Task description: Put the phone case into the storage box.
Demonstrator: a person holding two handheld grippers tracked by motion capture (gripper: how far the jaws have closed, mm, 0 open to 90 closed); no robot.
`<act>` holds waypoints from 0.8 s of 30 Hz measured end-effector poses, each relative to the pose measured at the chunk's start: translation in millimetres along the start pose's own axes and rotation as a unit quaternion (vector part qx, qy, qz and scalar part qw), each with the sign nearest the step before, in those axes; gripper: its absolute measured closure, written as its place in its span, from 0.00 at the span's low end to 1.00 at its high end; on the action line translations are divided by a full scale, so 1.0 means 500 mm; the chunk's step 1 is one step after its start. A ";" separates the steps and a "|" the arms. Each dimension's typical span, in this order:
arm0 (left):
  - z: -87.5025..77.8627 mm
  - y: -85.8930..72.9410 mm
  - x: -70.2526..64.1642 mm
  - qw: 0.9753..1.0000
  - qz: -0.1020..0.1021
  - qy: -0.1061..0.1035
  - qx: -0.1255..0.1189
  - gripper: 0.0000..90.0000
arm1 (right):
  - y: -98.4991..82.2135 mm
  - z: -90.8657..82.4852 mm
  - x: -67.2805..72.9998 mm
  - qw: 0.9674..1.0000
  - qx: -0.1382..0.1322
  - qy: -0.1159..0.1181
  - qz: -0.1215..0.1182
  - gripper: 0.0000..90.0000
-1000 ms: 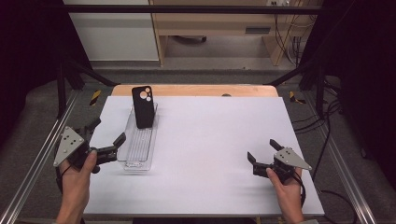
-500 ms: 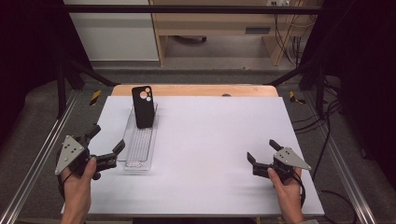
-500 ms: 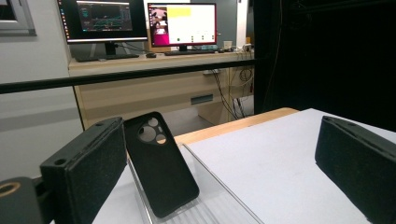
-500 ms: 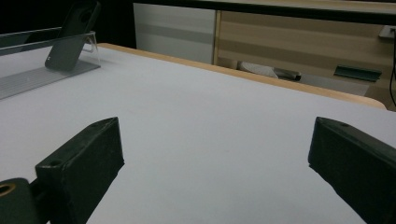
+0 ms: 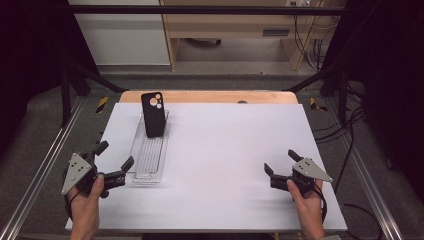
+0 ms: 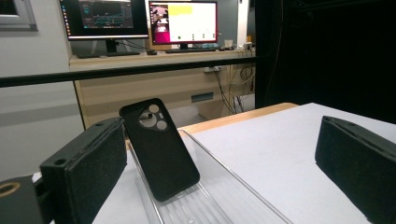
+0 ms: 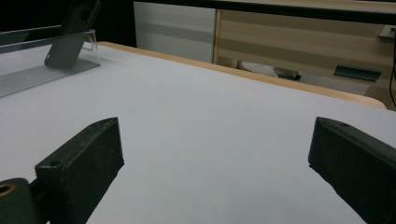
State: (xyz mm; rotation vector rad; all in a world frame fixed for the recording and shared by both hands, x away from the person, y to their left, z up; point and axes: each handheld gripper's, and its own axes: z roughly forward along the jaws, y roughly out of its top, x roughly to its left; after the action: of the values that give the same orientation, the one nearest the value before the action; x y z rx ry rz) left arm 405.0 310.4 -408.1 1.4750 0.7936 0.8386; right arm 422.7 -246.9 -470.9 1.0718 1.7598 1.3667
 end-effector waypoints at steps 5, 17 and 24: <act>-0.004 -0.011 0.002 1.000 0.003 0.000 -0.002 0.02 | 0.000 0.000 0.000 1.000 0.001 0.000 -0.002 0.04; -0.011 -0.035 0.003 1.000 -0.001 0.007 -0.003 0.02 | 0.000 0.000 0.000 1.000 0.002 0.000 -0.003 0.04; -0.013 -0.043 -0.002 1.000 -0.003 -0.001 -0.006 0.02 | 0.000 0.000 -0.001 1.000 0.002 0.000 -0.002 0.04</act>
State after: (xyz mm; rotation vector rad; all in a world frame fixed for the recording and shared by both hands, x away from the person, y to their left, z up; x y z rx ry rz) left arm 398.9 314.1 -429.5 1.4623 0.7890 0.8355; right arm 422.8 -247.3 -470.8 1.0695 1.7639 1.3620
